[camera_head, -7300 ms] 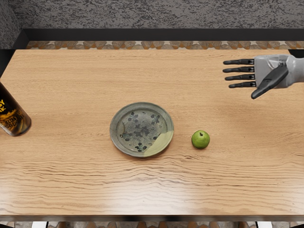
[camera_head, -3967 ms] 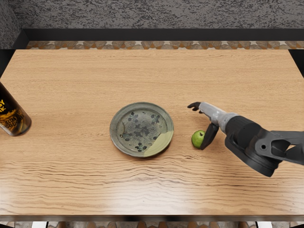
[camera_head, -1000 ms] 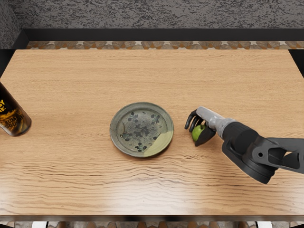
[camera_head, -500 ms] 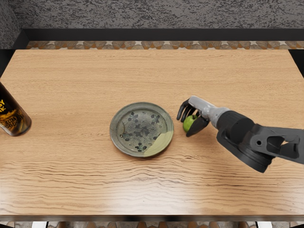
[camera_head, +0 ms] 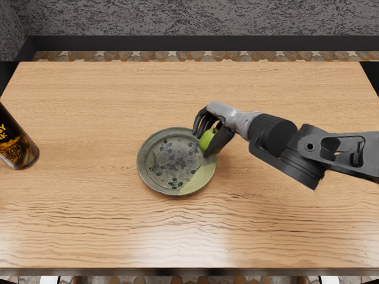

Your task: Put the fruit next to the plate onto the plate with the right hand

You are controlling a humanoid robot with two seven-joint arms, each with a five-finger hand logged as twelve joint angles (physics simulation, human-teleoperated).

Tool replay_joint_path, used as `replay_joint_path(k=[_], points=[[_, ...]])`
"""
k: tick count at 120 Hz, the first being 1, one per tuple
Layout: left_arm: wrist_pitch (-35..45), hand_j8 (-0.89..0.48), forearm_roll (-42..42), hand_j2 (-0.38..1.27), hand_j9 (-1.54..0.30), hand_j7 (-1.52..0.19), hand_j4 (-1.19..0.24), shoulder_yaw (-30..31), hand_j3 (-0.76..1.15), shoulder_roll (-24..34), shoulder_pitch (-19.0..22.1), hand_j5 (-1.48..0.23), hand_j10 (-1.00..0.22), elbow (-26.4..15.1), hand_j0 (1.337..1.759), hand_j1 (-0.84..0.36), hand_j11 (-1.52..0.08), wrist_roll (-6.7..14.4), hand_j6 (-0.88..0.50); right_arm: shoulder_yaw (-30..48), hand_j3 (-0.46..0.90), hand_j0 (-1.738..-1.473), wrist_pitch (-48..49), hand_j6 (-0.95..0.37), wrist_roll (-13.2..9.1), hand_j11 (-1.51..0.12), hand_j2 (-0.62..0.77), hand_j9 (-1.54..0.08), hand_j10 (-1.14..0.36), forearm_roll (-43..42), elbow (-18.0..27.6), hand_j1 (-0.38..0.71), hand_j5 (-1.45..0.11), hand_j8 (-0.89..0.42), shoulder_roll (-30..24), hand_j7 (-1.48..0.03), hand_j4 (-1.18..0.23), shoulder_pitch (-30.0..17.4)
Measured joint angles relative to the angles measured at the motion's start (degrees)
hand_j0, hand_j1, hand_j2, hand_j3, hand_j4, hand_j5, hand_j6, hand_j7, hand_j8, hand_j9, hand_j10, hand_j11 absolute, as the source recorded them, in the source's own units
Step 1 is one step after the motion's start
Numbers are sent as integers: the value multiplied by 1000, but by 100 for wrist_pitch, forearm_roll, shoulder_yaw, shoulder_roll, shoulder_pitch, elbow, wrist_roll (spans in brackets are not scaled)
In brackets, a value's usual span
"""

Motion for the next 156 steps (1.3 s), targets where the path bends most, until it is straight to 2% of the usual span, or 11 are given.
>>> replay_joint_path(k=[47,113,116,124,133,144,156], points=[[0,-1,0,0,-1,-1,-1,0,0,0,18,-1,-1,4,1658,348,-1,0,-1,-5,0,-1650,-93,-728,2,-1137,173,-1124,-463,577,0,189,-1149,-382,507,-1098,-821,530],[-1,-1,0,0,-1,-1,-1,0,0,0,18,-1,-1,5,1658,348,-1,0,-1,-64,0,-1649,-123,-727,0,-1154,152,-1134,-454,624,-395,178,-1156,-381,1037,-1108,-830,558],[-1,-1,0,0,-1,-1,-1,0,0,0,18,-1,-1,6,1658,348,-1,0,-1,-67,0,-1650,-124,-730,0,-1092,150,-1074,-443,622,-424,169,-1093,-381,1046,-1050,-787,567],[0,-1,0,0,-1,-1,-1,0,0,0,18,-1,-1,6,1658,348,-1,0,-1,-71,0,-1652,-126,-527,-1,-789,109,-776,-321,614,-473,25,-790,-276,1067,-758,-569,592],[0,-1,0,0,-1,-1,-1,0,0,0,18,-1,-1,6,1658,348,-1,0,-1,-72,0,-1654,-125,-365,-2,-546,75,-537,-222,609,-500,-90,-547,-191,1079,-525,-394,612],[0,-1,0,0,-1,-1,-1,0,0,0,18,-1,-1,6,1658,348,-1,0,-1,-72,0,-1655,-122,-234,-2,-349,48,-343,-142,611,-510,-184,-349,-122,1090,-335,-251,630],[0,-1,0,0,-1,-1,-1,0,0,0,18,-1,-1,6,1658,348,-1,0,-1,-72,0,-1656,-106,-144,-3,-214,30,-210,-87,730,-495,-248,-214,-75,1109,-205,-154,680]])
